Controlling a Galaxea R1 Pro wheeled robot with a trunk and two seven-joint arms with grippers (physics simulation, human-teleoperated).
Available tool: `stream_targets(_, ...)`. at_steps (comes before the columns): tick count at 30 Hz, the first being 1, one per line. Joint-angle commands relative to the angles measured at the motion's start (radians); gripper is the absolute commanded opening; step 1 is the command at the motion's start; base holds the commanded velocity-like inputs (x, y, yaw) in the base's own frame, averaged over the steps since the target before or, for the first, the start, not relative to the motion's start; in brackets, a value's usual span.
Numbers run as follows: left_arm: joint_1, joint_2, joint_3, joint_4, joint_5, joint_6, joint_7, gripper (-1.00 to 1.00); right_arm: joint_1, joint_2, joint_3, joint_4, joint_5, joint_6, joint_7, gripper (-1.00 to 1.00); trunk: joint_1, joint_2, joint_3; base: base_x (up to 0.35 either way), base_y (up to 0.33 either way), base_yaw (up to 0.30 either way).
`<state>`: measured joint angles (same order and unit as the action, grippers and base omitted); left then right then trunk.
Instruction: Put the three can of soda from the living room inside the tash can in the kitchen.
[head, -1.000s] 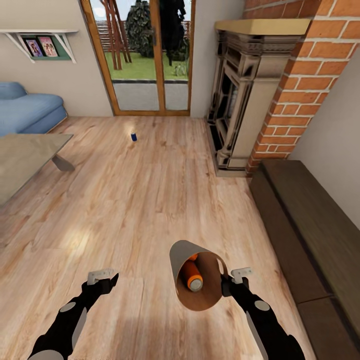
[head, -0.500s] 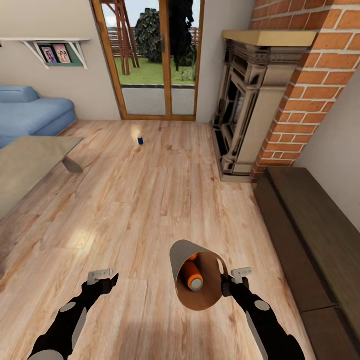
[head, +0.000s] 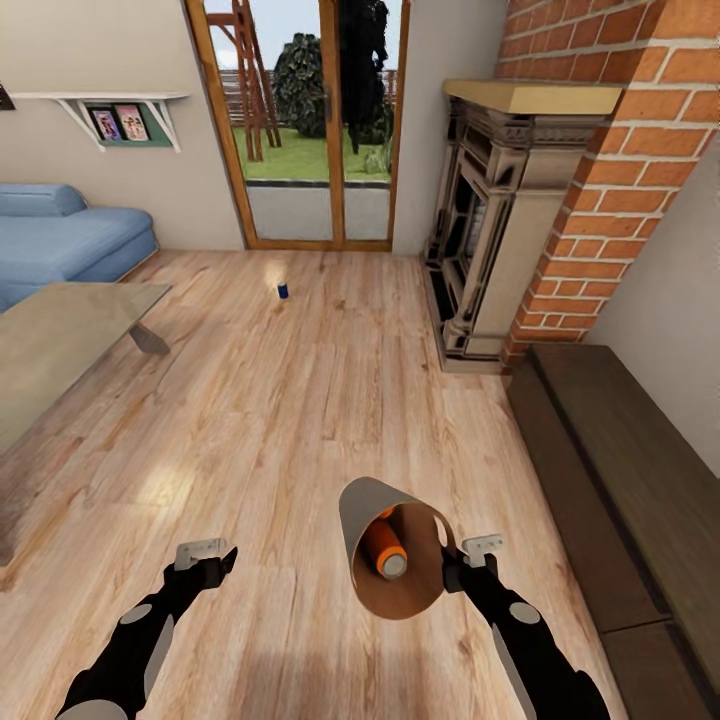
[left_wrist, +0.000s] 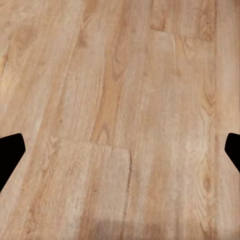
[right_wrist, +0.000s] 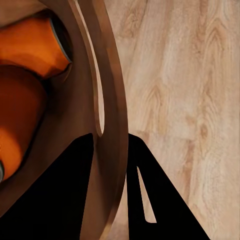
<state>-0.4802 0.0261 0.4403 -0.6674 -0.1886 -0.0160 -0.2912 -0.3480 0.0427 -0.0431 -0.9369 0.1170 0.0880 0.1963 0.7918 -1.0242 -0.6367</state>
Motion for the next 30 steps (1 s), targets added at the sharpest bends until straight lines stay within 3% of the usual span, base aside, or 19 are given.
stream_targets(1,0.000,0.000,0.000,0.000,0.000,0.000,0.000,1.00,0.000,0.000,0.000,-0.001,-0.007,0.000,0.006,-1.00,-0.004,0.007,0.005,0.000,0.000,0.000)
stream_targets(30,0.000,0.000,0.000,0.000,-0.002,0.002,-0.007,1.00,-0.001,0.000,0.000,0.025,-0.004,-0.005,0.008,-1.00,-0.115,0.210,0.141,0.000,0.000,0.000)
